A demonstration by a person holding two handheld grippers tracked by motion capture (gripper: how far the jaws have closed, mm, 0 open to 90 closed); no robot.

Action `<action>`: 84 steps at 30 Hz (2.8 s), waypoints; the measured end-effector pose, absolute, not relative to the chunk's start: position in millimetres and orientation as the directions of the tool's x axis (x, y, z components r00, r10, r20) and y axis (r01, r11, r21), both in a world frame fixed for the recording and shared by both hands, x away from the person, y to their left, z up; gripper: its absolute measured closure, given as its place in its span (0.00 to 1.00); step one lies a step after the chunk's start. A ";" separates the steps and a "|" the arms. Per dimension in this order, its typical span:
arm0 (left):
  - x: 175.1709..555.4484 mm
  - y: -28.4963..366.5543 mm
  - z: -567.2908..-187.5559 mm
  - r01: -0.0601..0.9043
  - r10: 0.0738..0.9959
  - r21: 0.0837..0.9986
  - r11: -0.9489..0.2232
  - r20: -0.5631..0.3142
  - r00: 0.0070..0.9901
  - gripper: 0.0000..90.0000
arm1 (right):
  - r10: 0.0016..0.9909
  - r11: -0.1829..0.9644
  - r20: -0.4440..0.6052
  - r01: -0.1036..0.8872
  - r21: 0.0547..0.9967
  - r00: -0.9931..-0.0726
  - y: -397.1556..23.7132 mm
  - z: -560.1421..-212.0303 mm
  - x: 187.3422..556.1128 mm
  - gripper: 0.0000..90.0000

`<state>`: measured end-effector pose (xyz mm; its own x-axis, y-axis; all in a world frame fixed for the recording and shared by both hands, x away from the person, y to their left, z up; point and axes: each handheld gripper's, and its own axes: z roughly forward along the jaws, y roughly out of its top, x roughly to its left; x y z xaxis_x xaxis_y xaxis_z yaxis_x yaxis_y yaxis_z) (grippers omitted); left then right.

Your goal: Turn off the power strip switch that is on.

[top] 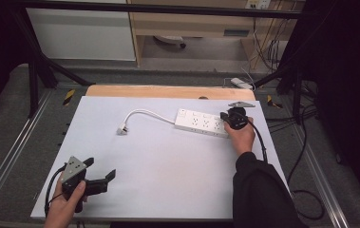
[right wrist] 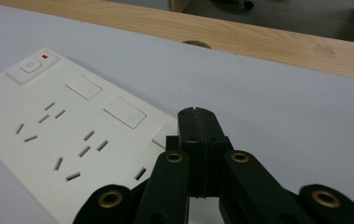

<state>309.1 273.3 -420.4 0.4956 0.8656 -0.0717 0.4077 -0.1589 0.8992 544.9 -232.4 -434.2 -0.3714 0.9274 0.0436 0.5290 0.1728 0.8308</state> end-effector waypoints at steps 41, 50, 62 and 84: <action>308.4 273.0 -419.9 0.403 0.867 0.901 -0.161 -0.066 0.494 0.06 | 0.911 0.104 0.125 0.511 0.853 -0.393 -228.3 -407.1 528.8 0.62; 308.2 273.4 -419.5 0.402 0.867 0.901 -0.161 -0.066 0.494 0.06 | 0.909 0.095 0.144 0.532 0.841 -0.390 -229.1 -398.3 521.7 0.36; 308.0 273.6 -419.3 0.401 0.869 0.902 -0.160 -0.064 0.491 0.06 | 0.910 0.091 0.135 0.504 0.859 -0.393 -229.4 -384.1 504.0 0.07; 307.4 273.0 -418.9 0.399 0.867 0.903 -0.159 -0.066 0.495 0.06 | 0.885 0.107 0.083 0.373 0.922 -0.459 -245.0 -358.1 454.3 0.07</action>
